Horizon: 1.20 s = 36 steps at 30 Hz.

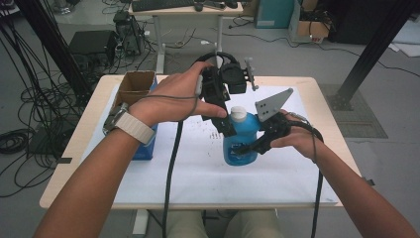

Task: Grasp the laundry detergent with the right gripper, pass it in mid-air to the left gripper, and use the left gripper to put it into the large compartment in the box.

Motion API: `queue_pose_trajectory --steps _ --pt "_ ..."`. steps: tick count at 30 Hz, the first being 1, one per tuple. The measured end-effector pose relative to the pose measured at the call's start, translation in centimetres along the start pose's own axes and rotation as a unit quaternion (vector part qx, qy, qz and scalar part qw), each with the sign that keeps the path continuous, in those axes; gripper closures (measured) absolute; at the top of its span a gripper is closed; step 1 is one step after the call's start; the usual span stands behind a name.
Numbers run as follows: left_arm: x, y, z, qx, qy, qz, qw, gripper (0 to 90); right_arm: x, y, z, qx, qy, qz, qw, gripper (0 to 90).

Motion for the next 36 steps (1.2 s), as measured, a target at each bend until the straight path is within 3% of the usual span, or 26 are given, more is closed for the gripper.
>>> queue_pose_trajectory --steps 36 --pt "-0.92 -0.42 -1.03 0.008 -0.002 0.006 0.9999 5.6 0.10 -0.14 -0.31 0.000 -0.006 0.005 1.0000 43.0"
Point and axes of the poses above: each handheld gripper's, and its own axes: z roughly backward along the jaws, x roughly out of its underside, y roughly to its right, the point moved 8 cm from there along -z, roughly forward along the jaws, and after that the axes turned 1 degree about z, right-handed, at the moved point
